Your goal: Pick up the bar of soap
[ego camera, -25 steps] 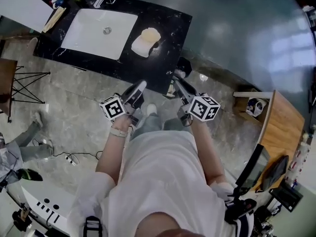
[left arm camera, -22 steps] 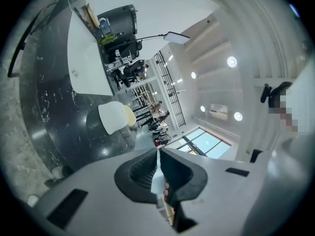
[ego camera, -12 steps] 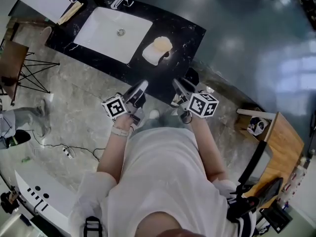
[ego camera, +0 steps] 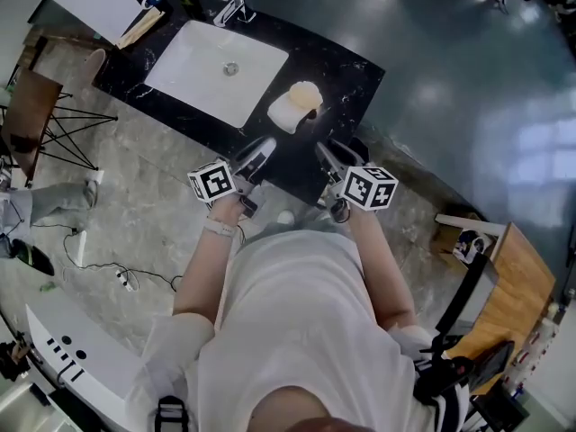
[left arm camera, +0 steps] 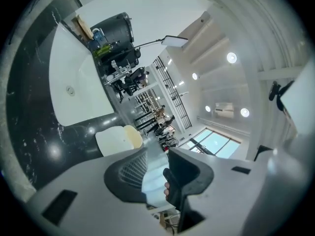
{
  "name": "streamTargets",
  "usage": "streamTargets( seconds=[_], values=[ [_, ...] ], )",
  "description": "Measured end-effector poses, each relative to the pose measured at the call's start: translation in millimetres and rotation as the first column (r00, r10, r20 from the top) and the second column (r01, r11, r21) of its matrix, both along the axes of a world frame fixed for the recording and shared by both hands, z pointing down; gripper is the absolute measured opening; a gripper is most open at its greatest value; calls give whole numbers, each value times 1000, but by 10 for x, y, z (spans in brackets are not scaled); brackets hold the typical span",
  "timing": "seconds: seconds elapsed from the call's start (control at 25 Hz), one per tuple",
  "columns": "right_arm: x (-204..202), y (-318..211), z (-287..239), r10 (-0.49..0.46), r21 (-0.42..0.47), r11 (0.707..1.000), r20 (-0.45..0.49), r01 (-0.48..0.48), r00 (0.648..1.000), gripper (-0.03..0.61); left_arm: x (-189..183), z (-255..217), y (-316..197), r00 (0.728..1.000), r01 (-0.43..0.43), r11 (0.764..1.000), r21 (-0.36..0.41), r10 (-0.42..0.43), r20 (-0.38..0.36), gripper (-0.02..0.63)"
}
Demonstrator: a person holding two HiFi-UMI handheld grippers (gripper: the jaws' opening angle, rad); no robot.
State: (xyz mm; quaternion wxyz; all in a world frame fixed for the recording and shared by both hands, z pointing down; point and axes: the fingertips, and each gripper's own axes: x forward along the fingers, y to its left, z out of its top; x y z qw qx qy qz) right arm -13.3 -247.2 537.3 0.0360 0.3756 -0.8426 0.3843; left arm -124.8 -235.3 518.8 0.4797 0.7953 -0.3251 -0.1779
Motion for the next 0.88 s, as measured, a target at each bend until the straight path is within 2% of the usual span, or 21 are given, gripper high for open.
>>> streamTargets(
  seconds=[0.04,0.16,0.28,0.36,0.44,0.52,0.6,0.64,0.76,0.88],
  values=[
    [-12,-47,-4,-3,4,1000,-5,3,1000,124,-1,3,-68,1000,-18,1000,6,18,22,136],
    [-46,-200,-25,-11,17,1000,-19,11,1000,124,-85,15,-332,991,-43,998,47,36,129,161],
    [-42,-376,-53,-8,37,999,-47,10,999,124,-40,-65,-573,988,-94,995,37,89,123,176],
    [-40,-492,-57,-7,40,999,-59,9,998,126,-11,-88,-760,976,-137,990,44,127,176,193],
    [-43,-605,-47,-6,38,999,-62,8,998,127,-12,-44,-969,947,-178,982,60,154,283,218],
    [-46,-714,-27,-4,34,999,-64,6,998,143,-6,28,-1166,899,-221,973,68,176,400,235],
    [-47,-812,9,-1,31,1000,-77,3,997,161,46,120,-1286,848,-273,961,50,216,484,245],
    [-49,-855,34,-2,29,1000,-88,5,996,167,88,167,-1316,831,-298,954,34,242,501,252],
    [-75,-974,116,-24,23,999,-120,27,993,187,234,332,-1375,808,-362,932,-27,328,490,261],
    [-102,-1056,223,-52,2,999,-131,52,990,196,327,472,-1477,775,-404,913,-60,377,507,271]
  ],
)
